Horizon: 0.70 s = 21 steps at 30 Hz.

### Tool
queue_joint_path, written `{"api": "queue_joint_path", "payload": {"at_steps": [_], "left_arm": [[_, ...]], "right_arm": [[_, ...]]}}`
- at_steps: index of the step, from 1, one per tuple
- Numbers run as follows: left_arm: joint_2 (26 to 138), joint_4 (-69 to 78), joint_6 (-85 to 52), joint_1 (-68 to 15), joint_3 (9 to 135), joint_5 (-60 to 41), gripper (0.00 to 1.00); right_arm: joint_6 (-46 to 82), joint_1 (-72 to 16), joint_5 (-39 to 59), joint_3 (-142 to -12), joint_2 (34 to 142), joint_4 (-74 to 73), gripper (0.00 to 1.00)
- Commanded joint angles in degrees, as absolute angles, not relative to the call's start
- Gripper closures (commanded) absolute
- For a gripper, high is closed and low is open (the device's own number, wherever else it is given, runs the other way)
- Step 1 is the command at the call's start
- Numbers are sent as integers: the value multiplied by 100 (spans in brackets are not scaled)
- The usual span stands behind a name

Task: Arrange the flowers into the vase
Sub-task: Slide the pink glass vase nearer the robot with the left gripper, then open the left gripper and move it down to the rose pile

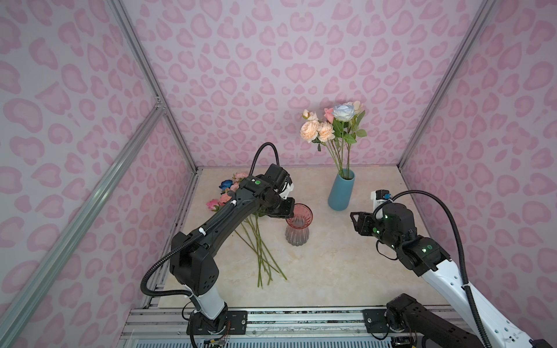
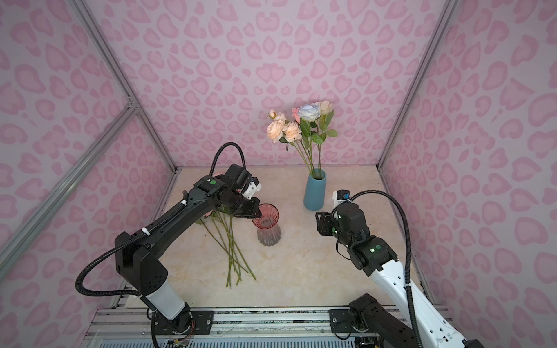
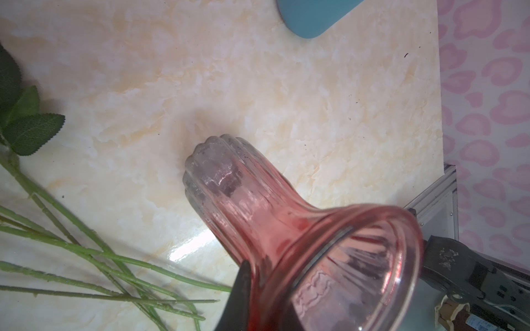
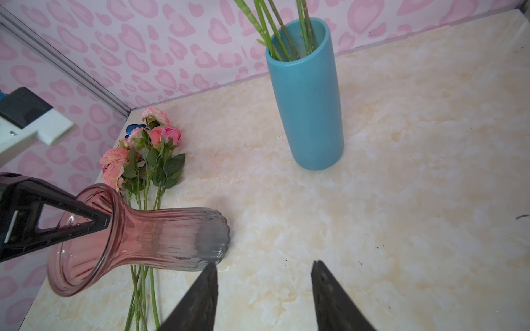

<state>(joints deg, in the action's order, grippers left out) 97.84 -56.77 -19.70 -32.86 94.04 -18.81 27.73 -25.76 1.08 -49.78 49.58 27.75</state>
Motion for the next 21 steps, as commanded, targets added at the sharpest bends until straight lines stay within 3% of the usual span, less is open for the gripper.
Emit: {"api": "queue_joint_path", "payload": {"at_steps": [1,3,8,13,16,18,21], "left_arm": [[9827,-5778,-1904,-3313,9568,-2041,97],[9945,-5929,-1811,-3313,9656,-1938,94],[10296,-6075,-1751,-3311,9957,-2029,77],[10388,-5982,-1746,-3300,10082,-1900,69],[10336,-6052,-1685,-3294,10197,-1670,65],[10175,-6064,-1651,-3257,10248,-1427,54],[9751,-6010,-1643,-3036,10350,-1141,48]], "right_arm": [[2701,-2584,0,-4970,4914,2932,46],[2707,-2582,0,-4953,4872,2945,46],[2672,-2583,-92,-4956,4747,2980,45],[2616,-2582,-219,-4952,4412,3004,44],[2573,-2582,-192,-4999,4377,3065,43],[2540,-2582,-128,-5010,4399,3067,43],[2530,-2582,-63,-5006,4460,2999,43]]}}
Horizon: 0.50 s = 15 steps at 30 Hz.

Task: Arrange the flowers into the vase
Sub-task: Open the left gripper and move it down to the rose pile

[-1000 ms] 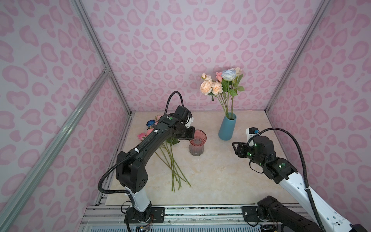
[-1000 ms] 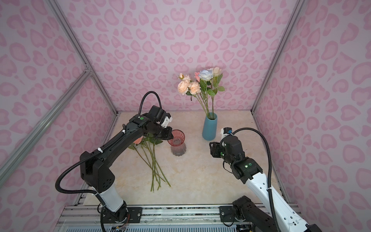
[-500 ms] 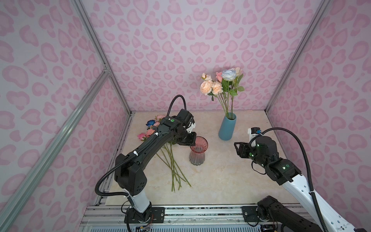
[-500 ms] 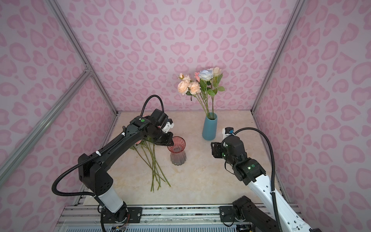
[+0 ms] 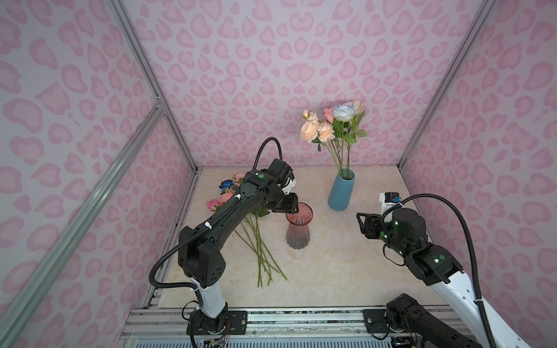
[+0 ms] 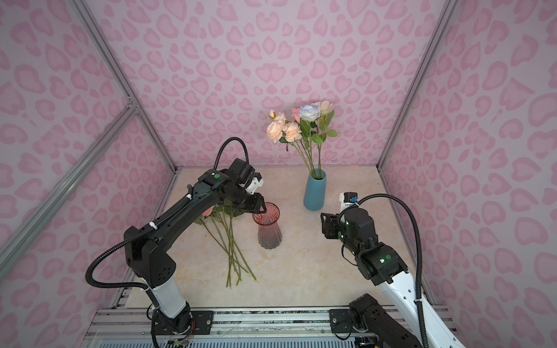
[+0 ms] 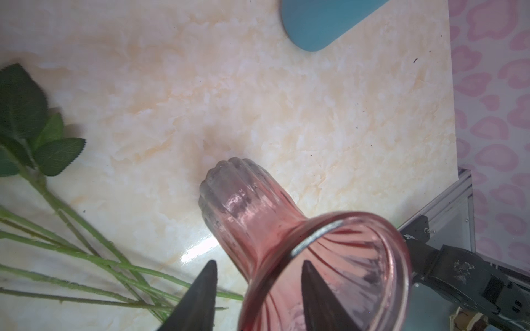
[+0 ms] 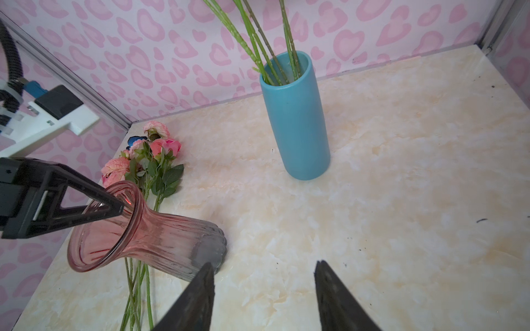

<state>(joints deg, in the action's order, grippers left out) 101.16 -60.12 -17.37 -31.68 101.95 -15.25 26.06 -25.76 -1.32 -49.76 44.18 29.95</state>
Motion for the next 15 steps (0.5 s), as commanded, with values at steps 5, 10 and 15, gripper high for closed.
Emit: {"api": "queue_joint_path", "payload": {"at_steps": [5,10,15], "left_arm": [[8173,-5052,-2102,-2322,9639,-962,48],[6229,-3480,-3069,-1971,6760,292,50],[6125,-3026,-3570,-1714,4906,494,56]], "right_arm": [[2513,-2584,227,-5094,4637,2841,47],[2609,-2607,634,-4939,4853,2531,57],[2828,-2777,894,-4591,5309,1936,65]]}}
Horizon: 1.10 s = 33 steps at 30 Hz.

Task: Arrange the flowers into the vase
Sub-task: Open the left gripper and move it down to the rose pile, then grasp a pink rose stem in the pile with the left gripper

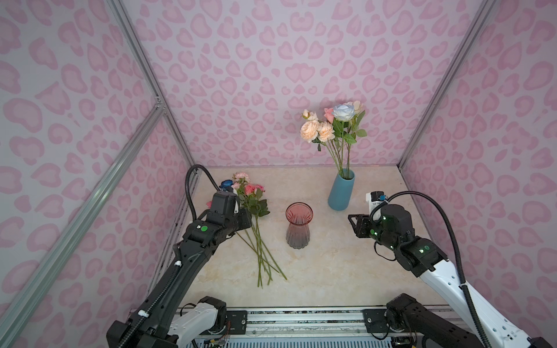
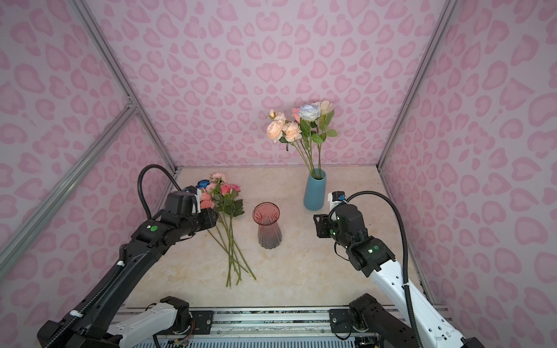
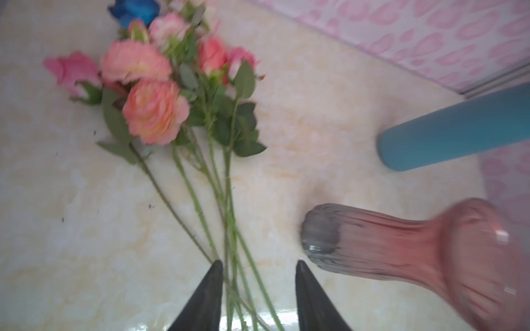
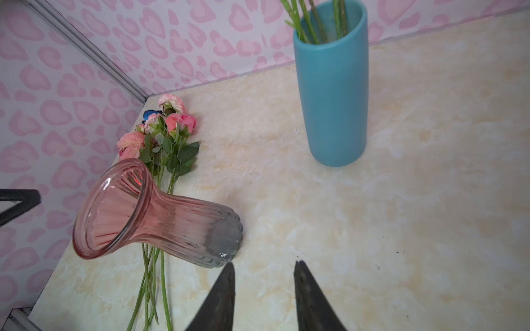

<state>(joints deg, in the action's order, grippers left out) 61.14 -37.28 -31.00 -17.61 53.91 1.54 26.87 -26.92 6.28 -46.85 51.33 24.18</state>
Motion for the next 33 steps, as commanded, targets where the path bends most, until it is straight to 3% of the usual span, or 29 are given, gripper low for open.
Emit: {"api": "queue_joint_path", "payload": {"at_steps": [1,6,12,18,20,30,33], "left_arm": [[6223,-2884,-3590,-1701,4745,494,55],[7078,-2268,-3555,-1680,4606,542,55],[8288,-1864,-3446,-1506,4936,516,67],[8986,-1751,-3396,-1467,5129,730,70],[9143,-1744,-3409,-1451,5151,731,73],[9092,-1582,-3297,-1449,4886,809,67],[9168,-1491,-3271,-1428,4875,835,74]], "right_arm": [[2839,-2841,896,-4602,5422,1895,65],[2805,-3119,800,-4652,5888,1750,66],[2788,-3138,657,-4627,5863,1776,66],[2691,-3138,301,-4581,5674,1973,65],[2683,-3142,255,-4545,5665,1984,65],[2731,-3137,394,-4500,5873,1857,64],[2745,-3137,421,-4541,5933,1872,64]]}}
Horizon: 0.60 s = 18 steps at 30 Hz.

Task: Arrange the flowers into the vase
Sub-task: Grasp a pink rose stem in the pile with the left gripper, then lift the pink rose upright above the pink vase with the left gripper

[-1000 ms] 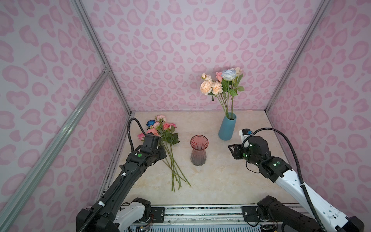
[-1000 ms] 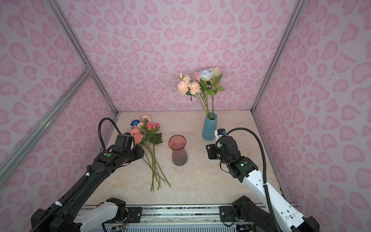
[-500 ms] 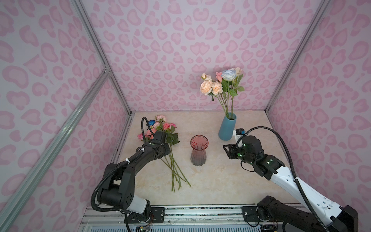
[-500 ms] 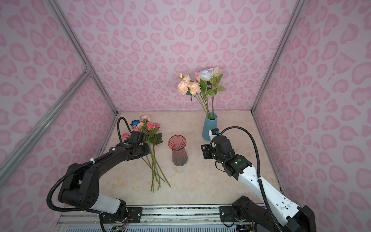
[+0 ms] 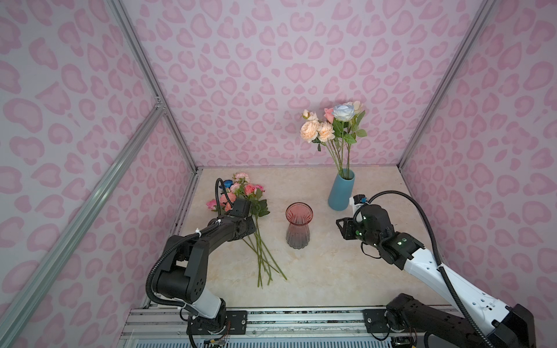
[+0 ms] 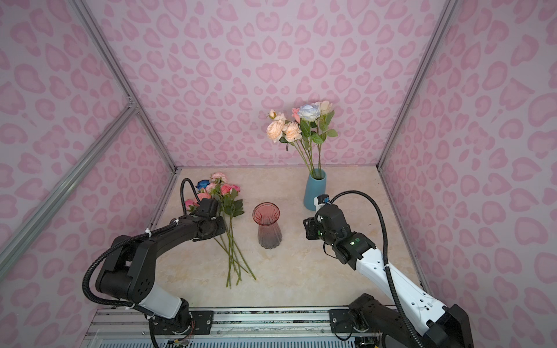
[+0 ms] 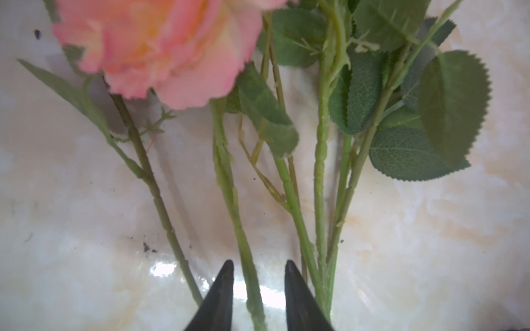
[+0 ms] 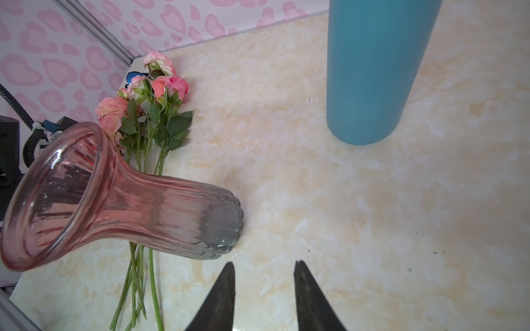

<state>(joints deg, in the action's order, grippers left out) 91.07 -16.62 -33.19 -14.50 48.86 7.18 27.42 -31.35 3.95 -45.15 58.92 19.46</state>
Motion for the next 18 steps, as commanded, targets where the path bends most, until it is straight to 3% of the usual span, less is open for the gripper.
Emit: {"api": "queue_joint_path", "payload": {"at_steps": [1,6,18], "left_arm": [[9216,-1455,-3257,-1432,4878,835,77],[9184,-1305,-3213,-1415,4925,620,97],[6528,-1891,-2886,-1415,5355,1205,97]], "right_arm": [[2747,-3142,430,-4552,5941,1881,64],[2733,-3139,379,-4570,5837,1976,64],[2962,-3155,513,-4528,5543,1947,64]]}}
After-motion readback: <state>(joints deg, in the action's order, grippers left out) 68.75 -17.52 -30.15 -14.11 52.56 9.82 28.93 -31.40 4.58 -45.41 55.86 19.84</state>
